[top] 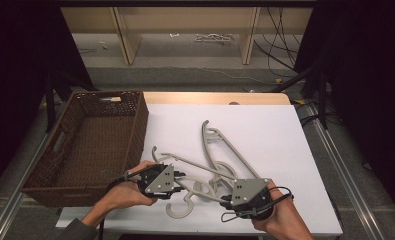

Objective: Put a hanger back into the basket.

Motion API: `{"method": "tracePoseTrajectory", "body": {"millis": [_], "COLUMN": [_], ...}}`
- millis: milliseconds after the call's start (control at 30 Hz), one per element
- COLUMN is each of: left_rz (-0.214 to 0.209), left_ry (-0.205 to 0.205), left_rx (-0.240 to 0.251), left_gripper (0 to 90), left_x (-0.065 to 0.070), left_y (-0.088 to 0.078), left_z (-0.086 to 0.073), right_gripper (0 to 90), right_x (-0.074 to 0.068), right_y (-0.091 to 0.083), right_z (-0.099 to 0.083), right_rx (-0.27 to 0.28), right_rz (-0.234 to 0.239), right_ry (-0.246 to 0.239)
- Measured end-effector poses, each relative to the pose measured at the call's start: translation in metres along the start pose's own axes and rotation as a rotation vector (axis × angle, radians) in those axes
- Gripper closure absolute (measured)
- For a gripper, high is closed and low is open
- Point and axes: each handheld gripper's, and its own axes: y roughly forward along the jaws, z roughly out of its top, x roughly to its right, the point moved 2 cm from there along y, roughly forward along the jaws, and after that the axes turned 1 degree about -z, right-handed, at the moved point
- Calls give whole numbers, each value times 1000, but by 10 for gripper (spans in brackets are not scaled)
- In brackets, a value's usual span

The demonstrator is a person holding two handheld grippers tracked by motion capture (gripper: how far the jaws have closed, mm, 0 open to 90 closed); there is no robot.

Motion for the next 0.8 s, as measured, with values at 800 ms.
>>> {"method": "tracePoseTrajectory", "body": {"millis": [800], "left_rz": [-35], "left_ry": [-39], "left_rx": [137], "left_gripper": [787], "left_x": [2], "left_y": [-12], "left_z": [14], "right_gripper": [707], "right_x": [31], "right_y": [-23], "right_z": [-13], "right_rx": [180], "right_rz": [-92], "right_ry": [1]}}
